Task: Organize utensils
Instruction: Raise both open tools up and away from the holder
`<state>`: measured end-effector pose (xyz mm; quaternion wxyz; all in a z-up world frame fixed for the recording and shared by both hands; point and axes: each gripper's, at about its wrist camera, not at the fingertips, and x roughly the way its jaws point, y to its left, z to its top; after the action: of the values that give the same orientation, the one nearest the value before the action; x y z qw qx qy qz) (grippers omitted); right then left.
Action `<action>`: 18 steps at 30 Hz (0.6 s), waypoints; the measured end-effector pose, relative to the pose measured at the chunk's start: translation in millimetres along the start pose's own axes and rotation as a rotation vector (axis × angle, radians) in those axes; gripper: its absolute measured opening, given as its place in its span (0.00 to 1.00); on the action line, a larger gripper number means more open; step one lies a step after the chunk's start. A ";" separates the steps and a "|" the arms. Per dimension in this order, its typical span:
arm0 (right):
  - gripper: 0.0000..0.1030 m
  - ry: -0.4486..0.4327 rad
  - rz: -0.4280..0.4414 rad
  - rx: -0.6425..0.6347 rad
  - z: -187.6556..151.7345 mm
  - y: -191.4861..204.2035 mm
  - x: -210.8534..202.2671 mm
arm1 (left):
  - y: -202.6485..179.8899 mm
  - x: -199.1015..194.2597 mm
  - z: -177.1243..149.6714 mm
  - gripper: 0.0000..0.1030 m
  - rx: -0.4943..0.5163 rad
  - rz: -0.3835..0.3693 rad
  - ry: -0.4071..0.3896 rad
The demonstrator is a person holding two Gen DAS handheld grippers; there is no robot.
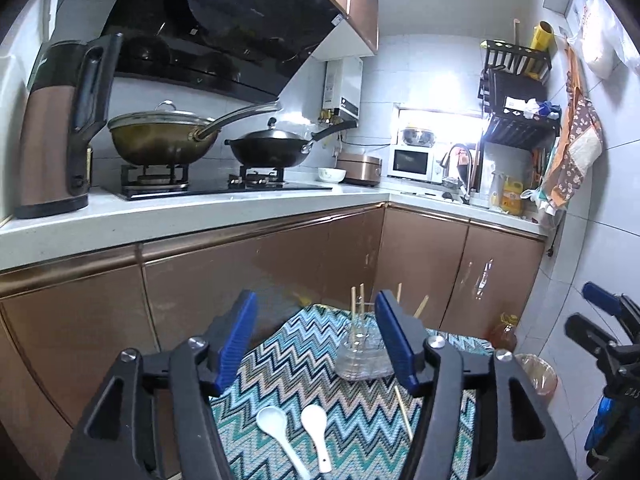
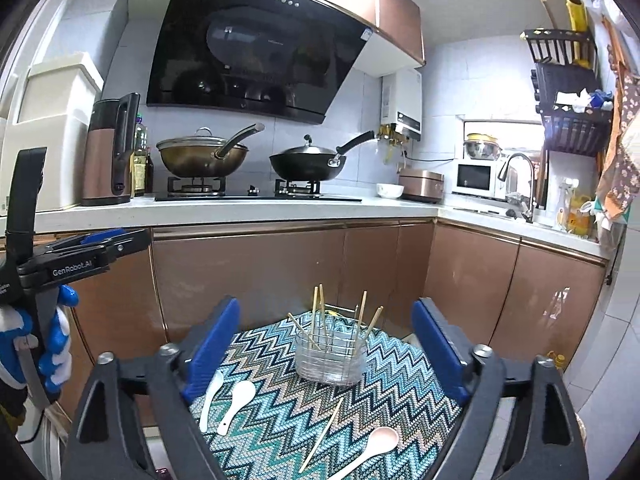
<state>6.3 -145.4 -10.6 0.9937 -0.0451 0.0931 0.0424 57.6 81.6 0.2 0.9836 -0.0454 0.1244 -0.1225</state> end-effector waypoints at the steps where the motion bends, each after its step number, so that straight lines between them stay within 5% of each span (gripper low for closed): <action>1: 0.99 -0.003 -0.007 -0.001 -1.3 0.9 -0.8 | 4.4 -0.3 -2.0 0.58 -0.002 0.002 0.004; 13: 1.00 -0.006 -0.063 0.032 -19.9 -6.4 16.2 | 40.7 17.6 -27.1 0.58 -0.034 0.011 0.058; 18: 1.00 0.093 -0.054 0.053 -34.8 -12.3 46.0 | 53.3 43.5 -43.3 0.58 -0.062 0.011 0.139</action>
<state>46.2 -157.5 -52.3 0.9900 -0.0234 0.1389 0.0109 99.6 119.6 -58.1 0.9714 -0.0665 0.1965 -0.1159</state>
